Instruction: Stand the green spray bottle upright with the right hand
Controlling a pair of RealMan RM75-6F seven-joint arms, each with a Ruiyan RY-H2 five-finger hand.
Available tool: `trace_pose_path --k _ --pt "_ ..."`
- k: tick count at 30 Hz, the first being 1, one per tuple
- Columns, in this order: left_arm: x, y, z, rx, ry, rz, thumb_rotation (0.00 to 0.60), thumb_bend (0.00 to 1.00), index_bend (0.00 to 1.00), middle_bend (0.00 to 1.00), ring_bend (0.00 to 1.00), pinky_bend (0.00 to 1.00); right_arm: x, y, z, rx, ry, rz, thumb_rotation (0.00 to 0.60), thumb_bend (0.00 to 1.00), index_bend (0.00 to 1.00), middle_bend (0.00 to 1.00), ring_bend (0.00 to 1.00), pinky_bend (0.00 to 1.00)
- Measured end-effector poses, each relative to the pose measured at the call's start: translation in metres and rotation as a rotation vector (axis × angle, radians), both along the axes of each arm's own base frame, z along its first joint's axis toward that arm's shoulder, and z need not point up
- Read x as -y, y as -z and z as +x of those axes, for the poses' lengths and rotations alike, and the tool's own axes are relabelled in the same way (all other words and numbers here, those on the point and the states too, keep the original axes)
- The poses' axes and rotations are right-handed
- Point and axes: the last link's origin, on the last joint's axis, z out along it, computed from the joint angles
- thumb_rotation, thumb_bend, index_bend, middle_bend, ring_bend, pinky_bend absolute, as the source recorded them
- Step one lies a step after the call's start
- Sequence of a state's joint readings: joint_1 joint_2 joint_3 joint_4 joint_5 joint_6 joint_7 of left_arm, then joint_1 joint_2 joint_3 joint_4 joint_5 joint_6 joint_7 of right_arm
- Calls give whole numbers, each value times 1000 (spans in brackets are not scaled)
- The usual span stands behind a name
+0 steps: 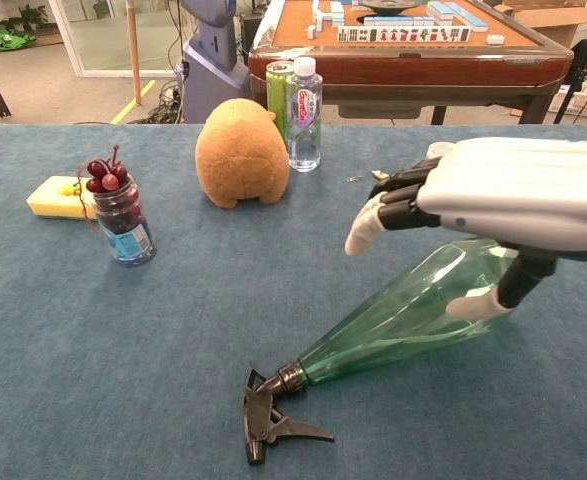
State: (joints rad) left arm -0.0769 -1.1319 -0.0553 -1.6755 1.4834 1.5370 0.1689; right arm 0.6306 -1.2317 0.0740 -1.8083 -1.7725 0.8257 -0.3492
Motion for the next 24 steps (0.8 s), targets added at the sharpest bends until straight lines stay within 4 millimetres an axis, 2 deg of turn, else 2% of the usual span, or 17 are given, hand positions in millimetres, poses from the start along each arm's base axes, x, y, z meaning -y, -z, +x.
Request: trace_pose_path --k 13,24 --pt "3 -1 -6 -3 -17 1 600 343 308 306 262 253 0 47 15 -78 -90 58 600 184 237 227 127 240" --pt "4 0 -9 -6 -25 -3 600 343 330 306 262 251 2 66 14 -172 -151 49 600 184 237 226 127 234"
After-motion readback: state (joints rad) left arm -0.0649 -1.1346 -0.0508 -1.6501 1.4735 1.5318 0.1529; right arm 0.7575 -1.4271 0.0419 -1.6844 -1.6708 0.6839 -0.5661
